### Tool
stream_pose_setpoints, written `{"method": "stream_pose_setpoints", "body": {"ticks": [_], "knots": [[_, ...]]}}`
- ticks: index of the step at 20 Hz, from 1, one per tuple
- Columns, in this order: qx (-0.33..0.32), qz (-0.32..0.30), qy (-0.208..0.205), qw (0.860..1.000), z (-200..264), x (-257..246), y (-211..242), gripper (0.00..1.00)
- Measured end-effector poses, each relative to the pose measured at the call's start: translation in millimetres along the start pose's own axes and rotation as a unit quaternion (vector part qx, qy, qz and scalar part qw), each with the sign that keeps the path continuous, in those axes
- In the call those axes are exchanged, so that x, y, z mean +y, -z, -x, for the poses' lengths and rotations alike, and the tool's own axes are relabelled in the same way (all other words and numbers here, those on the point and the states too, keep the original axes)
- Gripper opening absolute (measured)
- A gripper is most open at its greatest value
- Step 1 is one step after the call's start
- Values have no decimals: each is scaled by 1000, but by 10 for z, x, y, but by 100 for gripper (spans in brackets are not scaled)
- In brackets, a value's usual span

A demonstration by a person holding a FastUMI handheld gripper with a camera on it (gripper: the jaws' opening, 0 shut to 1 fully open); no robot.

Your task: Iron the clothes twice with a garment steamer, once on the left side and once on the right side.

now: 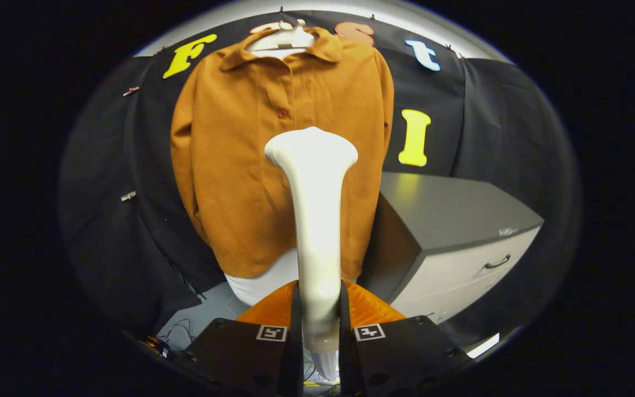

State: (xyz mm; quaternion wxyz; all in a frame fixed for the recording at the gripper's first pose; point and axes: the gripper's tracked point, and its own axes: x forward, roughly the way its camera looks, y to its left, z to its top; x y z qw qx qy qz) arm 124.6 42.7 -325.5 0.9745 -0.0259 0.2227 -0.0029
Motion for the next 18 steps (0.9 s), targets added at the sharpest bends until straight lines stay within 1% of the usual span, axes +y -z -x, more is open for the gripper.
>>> {"method": "stream_pose_setpoints", "body": {"ticks": [4,6,9,12,14,18], "knots": [[-65,40,-16,997,29,354,-636,29],[-89,57,-23,994,-8,551,-872,29],[-113,73,-23,991,-139,793,-1121,29],[-134,89,-8,987,-338,946,-1270,29],[-136,96,-1,986,-488,1017,-1298,29],[-135,103,19,985,-620,1041,-1177,29]]}}
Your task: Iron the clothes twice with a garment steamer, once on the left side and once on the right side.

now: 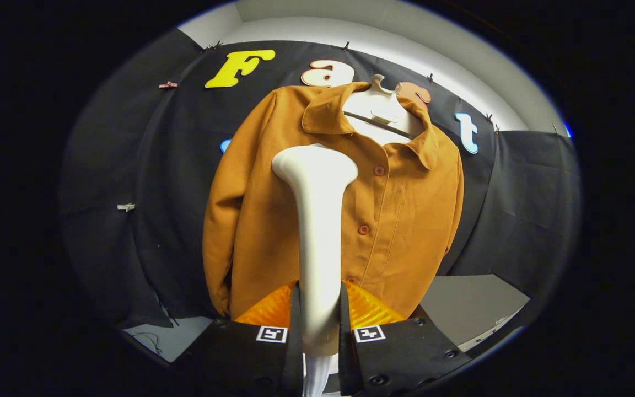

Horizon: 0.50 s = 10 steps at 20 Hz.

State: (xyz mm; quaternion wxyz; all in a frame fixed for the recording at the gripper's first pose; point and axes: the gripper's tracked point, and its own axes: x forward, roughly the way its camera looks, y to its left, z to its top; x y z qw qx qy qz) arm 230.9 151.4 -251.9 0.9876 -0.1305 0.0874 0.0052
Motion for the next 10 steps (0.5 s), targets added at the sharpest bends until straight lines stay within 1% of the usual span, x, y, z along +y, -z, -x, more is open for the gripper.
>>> {"method": "stream_pose_setpoints", "body": {"ticks": [5,10], "knots": [[34,6,-2,999,-129,30,342,29],[73,10,-5,997,-102,46,782,29]]}}
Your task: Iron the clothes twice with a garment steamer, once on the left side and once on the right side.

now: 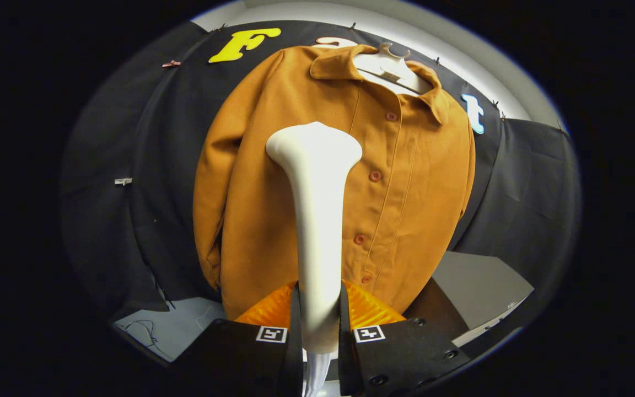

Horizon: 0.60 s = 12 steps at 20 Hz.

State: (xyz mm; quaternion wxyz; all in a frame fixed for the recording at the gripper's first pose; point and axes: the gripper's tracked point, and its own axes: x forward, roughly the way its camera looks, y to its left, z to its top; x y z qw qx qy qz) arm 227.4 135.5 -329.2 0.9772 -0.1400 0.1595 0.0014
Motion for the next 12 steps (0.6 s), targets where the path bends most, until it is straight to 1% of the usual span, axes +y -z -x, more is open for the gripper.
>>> {"method": "stream_pose_setpoints", "body": {"ticks": [6,12], "knots": [[63,7,-13,998,-22,65,636,29],[139,4,-27,990,-33,120,1322,29]]}}
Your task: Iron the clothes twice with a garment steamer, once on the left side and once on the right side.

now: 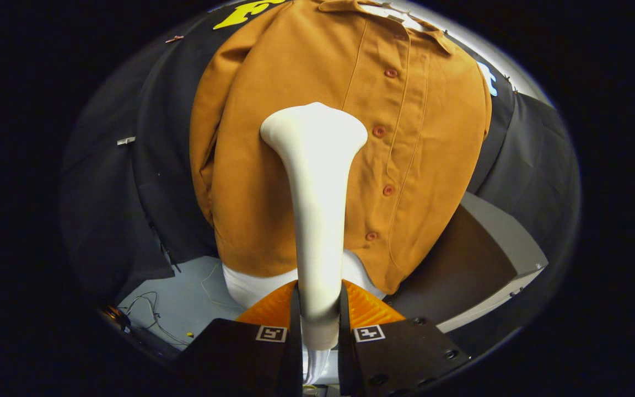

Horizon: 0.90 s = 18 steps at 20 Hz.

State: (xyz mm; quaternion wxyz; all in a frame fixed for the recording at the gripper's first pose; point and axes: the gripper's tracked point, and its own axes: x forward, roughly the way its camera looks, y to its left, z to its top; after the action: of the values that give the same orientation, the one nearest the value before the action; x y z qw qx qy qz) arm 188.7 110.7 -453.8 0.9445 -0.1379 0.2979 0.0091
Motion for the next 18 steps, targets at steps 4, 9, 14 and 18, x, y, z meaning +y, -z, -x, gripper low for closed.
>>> {"method": "stream_pose_setpoints", "body": {"ticks": [4,9,14,18], "knots": [[33,-4,-3,999,-39,-13,302,29],[79,-13,-13,997,-5,-43,626,29],[85,-26,-12,996,156,-154,766,29],[71,-49,-8,996,347,-325,740,29]]}}
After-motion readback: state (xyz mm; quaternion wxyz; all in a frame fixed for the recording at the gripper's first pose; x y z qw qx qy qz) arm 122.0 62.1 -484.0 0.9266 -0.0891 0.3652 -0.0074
